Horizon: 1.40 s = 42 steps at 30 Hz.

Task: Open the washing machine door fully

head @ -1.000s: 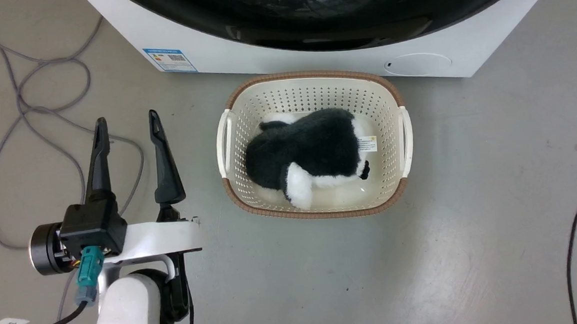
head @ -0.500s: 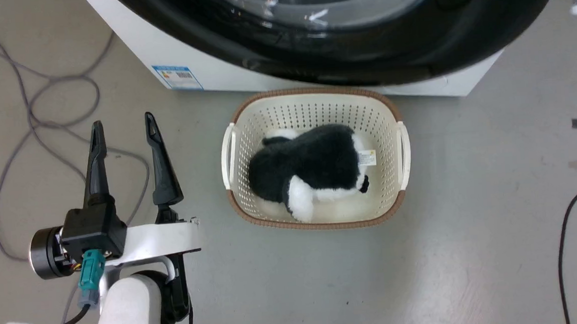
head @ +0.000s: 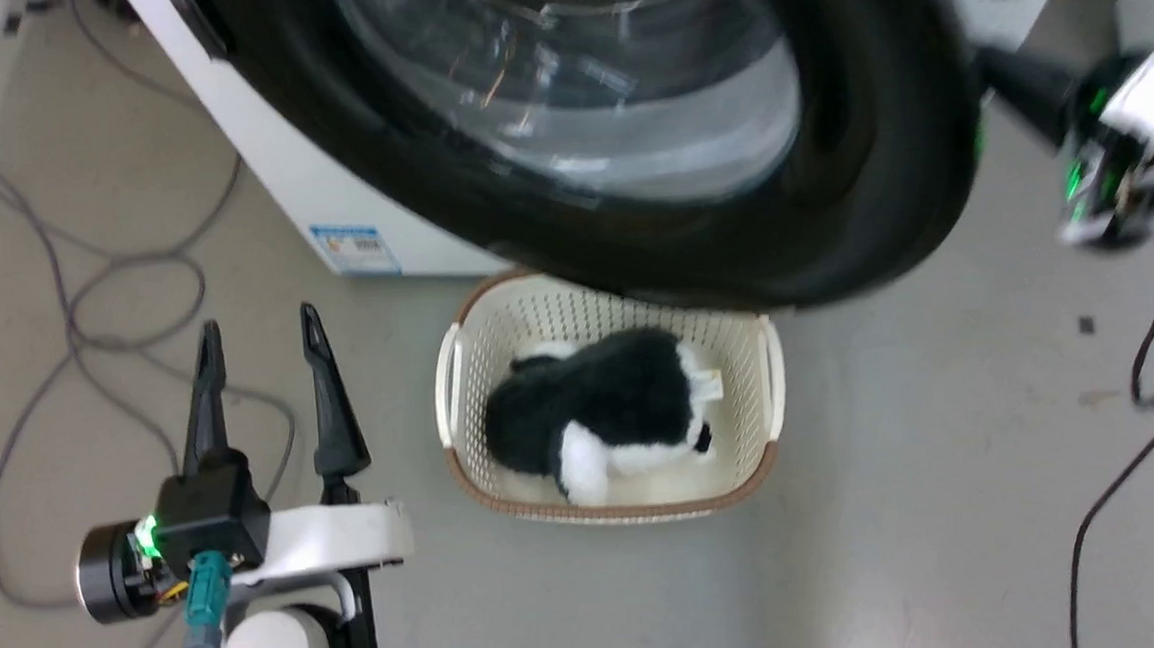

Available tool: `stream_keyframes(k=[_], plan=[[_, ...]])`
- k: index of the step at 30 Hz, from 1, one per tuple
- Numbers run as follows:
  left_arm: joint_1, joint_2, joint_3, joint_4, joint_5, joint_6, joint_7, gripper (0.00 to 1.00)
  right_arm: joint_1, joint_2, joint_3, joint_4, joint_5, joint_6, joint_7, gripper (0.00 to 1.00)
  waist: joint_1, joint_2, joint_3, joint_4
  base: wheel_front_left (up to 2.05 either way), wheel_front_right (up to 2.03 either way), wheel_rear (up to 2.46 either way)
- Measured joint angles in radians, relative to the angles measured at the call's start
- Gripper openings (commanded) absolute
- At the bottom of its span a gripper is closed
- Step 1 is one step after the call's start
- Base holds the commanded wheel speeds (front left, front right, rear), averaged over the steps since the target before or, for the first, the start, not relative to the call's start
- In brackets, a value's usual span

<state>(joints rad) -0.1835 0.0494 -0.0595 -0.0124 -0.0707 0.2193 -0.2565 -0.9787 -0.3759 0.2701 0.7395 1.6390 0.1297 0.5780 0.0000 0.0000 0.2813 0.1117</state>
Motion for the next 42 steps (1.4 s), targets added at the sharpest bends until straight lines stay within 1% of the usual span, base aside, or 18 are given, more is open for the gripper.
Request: stream_keyframes(k=[4, 10, 15, 20, 29, 35, 37, 39, 42], plan=[[0.027, 0.0, 0.002, 0.009, 0.007, -0.003, 0.0, 1.0, 0.1, 0.017, -0.001, -0.064, 0.024, 0.0, 0.021, 0.0, 0.0, 0.0, -0.047, -0.012, 0.0, 0.0, 0.0], [0.066, 0.0, 0.004, 0.017, 0.008, -0.004, 0.0, 1.0, 0.244, 0.038, 0.007, -0.199, 0.034, 0.0, 0.035, 0.0, -0.0001, 0.0, -0.108, -0.027, 0.0, 0.0, 0.0], [0.092, 0.0, 0.004, 0.023, 0.02, -0.017, 0.0, 1.0, 0.354, 0.07, 0.046, -0.301, 0.021, 0.0, 0.046, 0.0, -0.0001, 0.0001, -0.142, -0.044, 0.0, 0.0, 0.0], [0.102, 0.0, 0.004, 0.028, 0.034, -0.02, 0.0, 1.0, 0.444, 0.106, 0.083, -0.37, 0.013, 0.0, 0.053, 0.0, -0.0001, 0.0, -0.161, -0.051, 0.0, 0.0, 0.0], [0.108, 0.0, -0.001, 0.043, 0.036, -0.027, 0.0, 1.0, 0.55, 0.184, 0.144, -0.463, 0.004, 0.0, 0.055, 0.0, -0.0001, 0.0, -0.182, -0.046, 0.0, 0.0, 0.0], [0.114, 0.0, 0.001, 0.053, 0.042, -0.029, 0.0, 1.0, 0.599, 0.247, 0.22, -0.519, -0.019, 0.0, 0.081, 0.0, -0.0001, 0.0001, -0.189, -0.047, 0.0, 0.0, 0.0], [0.117, 0.0, 0.002, 0.055, 0.041, -0.028, 0.0, 1.0, 0.612, 0.258, 0.24, -0.538, -0.027, 0.0, 0.086, 0.0, -0.0001, 0.0, -0.189, -0.048, 0.0, 0.0, 0.0], [0.118, 0.0, 0.005, 0.059, 0.041, -0.028, 0.0, 1.0, 0.623, 0.26, 0.241, -0.559, -0.046, 0.0, 0.071, 0.0, 0.0, 0.0, -0.191, -0.05, 0.0, 0.0, 0.0], [0.127, 0.0, 0.014, 0.06, 0.041, -0.028, 0.0, 1.0, 0.634, 0.261, 0.193, -0.593, -0.089, 0.0, -0.033, 0.0, 0.0, 0.0, -0.201, -0.057, 0.0, 0.0, 0.0]])
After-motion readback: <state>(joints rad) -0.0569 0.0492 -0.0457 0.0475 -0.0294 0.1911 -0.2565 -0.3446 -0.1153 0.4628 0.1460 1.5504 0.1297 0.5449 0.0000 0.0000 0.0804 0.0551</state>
